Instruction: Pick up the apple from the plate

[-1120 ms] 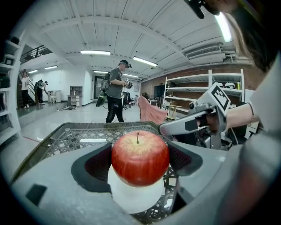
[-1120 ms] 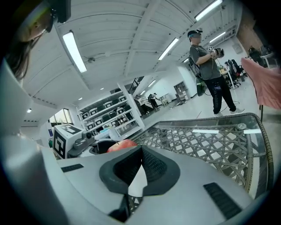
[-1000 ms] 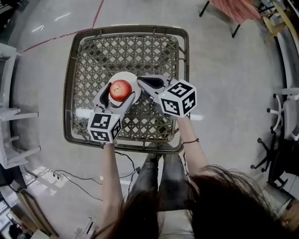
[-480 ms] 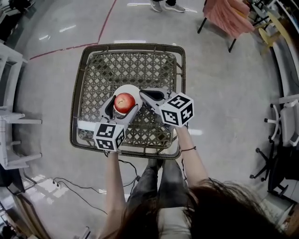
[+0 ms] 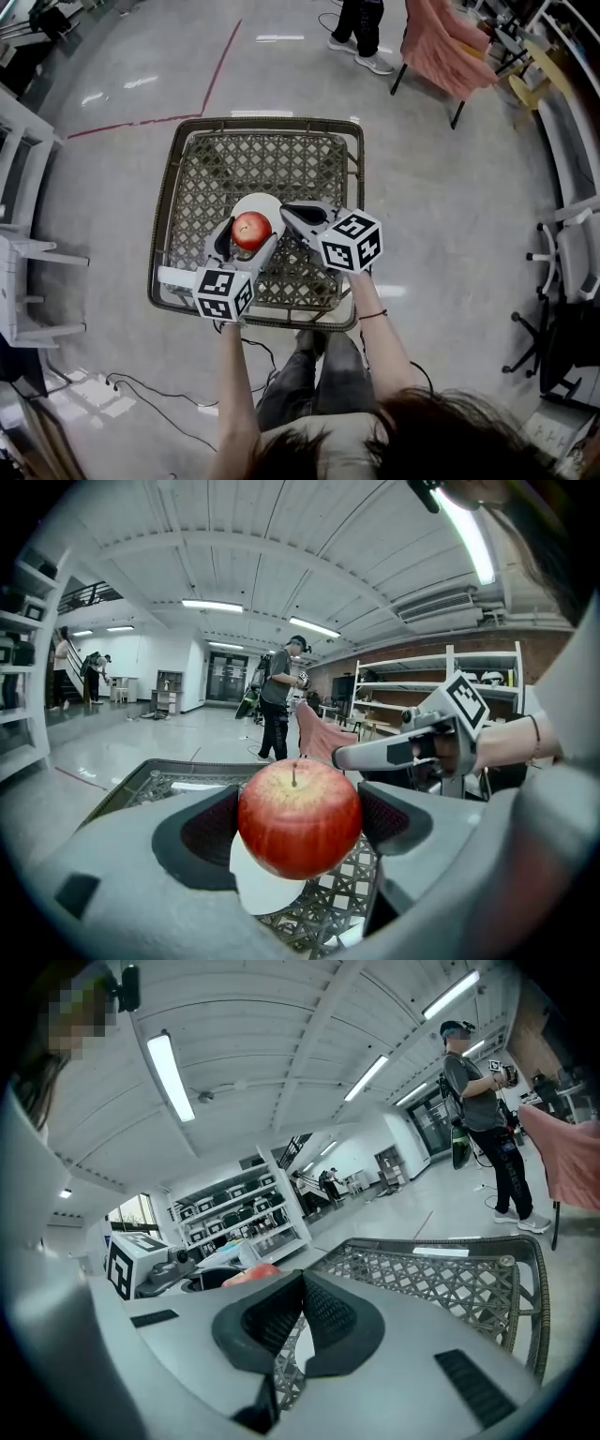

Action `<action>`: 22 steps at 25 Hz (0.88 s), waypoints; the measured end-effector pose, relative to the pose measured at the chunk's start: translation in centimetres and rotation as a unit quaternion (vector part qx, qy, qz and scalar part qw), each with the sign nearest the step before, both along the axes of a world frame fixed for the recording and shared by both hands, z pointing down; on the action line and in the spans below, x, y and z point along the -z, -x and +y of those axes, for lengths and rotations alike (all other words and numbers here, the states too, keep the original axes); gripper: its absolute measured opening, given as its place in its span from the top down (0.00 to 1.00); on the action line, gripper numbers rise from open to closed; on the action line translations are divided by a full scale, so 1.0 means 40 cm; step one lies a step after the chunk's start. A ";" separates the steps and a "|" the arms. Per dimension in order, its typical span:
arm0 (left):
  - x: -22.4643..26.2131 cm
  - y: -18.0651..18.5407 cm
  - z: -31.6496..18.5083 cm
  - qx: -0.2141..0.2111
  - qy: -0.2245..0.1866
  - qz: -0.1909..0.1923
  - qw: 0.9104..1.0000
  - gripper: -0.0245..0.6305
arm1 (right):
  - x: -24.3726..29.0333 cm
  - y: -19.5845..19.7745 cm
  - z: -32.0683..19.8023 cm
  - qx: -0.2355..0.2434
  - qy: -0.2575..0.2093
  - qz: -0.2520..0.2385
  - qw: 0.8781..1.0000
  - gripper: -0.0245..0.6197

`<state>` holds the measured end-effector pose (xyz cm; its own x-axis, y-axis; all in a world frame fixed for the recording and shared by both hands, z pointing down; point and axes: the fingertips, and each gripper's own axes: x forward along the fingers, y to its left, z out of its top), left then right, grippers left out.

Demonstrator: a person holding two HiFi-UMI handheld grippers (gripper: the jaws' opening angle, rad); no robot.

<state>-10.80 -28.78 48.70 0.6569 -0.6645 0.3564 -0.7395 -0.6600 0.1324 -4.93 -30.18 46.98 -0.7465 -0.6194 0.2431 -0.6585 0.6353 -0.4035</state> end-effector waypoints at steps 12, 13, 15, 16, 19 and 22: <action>0.071 0.001 0.042 0.010 -0.014 0.016 1.000 0.35 | 0.066 0.003 0.039 0.002 -0.017 -0.006 1.000 0.95; 0.079 0.001 0.047 0.010 -0.016 0.017 1.000 0.35 | 0.073 0.004 0.044 0.003 -0.019 -0.007 1.000 0.95; 0.096 0.001 0.059 0.012 -0.019 0.019 1.000 0.35 | 0.089 0.004 0.055 0.004 -0.023 -0.009 1.000 0.95; 0.104 0.001 0.065 0.013 -0.021 0.020 0.999 0.35 | 0.096 0.003 0.061 0.005 -0.025 -0.010 1.000 0.95; 0.126 0.002 0.079 0.017 -0.025 0.022 0.999 0.35 | 0.117 0.000 0.079 0.006 -0.028 -0.012 1.000 0.95; 0.146 0.001 0.087 0.018 -0.029 0.022 0.999 0.35 | 0.136 -0.005 0.093 0.006 -0.032 -0.016 0.999 0.95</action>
